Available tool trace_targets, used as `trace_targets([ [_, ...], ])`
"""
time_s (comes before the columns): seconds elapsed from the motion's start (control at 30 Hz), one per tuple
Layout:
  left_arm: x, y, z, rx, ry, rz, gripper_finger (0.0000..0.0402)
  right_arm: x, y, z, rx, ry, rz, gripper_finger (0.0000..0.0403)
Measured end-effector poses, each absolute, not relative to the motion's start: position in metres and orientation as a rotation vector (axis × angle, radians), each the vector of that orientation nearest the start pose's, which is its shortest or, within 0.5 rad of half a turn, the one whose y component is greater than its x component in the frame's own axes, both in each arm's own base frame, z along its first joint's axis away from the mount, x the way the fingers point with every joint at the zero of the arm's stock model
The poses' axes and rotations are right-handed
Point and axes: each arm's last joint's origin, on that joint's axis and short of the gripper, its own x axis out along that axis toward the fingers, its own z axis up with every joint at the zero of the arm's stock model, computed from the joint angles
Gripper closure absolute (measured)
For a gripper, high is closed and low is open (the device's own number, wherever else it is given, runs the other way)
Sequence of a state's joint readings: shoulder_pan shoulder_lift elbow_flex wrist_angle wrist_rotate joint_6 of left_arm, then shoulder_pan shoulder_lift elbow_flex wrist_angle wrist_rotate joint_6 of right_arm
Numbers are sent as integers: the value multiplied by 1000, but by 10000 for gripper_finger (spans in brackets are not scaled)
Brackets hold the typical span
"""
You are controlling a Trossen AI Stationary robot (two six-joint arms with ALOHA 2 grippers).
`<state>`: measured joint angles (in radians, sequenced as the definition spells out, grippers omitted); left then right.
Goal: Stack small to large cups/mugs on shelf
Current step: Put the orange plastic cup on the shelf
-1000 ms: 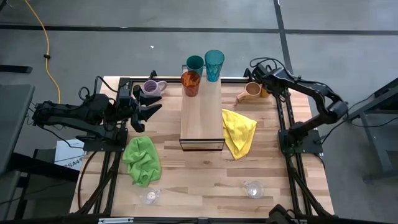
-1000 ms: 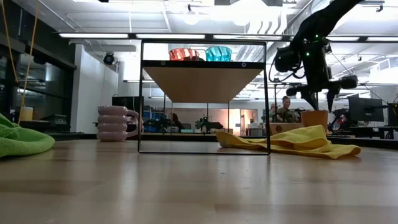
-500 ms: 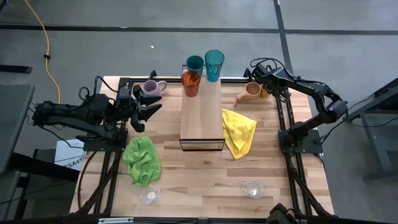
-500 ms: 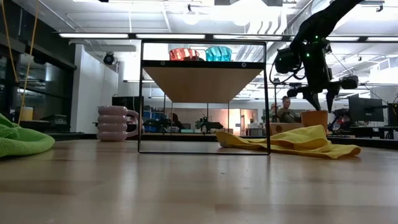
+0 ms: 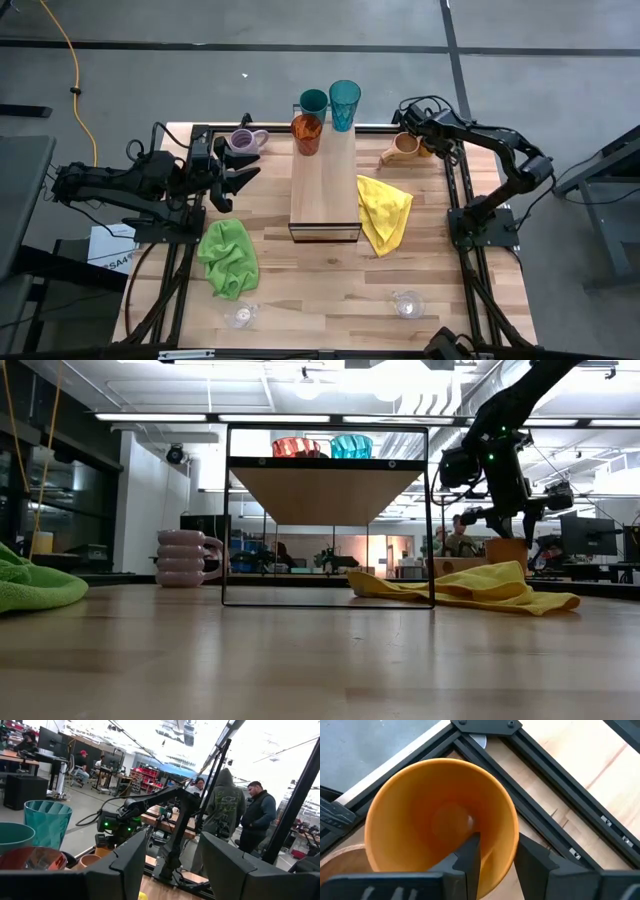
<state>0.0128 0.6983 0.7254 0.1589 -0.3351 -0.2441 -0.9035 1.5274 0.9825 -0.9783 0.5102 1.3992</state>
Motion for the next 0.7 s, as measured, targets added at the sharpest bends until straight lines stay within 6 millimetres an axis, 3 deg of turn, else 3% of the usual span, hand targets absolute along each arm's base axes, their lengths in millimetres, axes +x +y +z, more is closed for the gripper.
trace_targets([
  [0.27,154,11,357,-271,-226,322,229,145,-208,199,1169,568,-2080,311],
  [0.57,154,11,358,-271,-227,322,229,145,-208,200,1115,596,-2082,393],
  [0.7,154,11,358,-271,-228,322,229,145,-206,202,1077,631,-2070,396],
])
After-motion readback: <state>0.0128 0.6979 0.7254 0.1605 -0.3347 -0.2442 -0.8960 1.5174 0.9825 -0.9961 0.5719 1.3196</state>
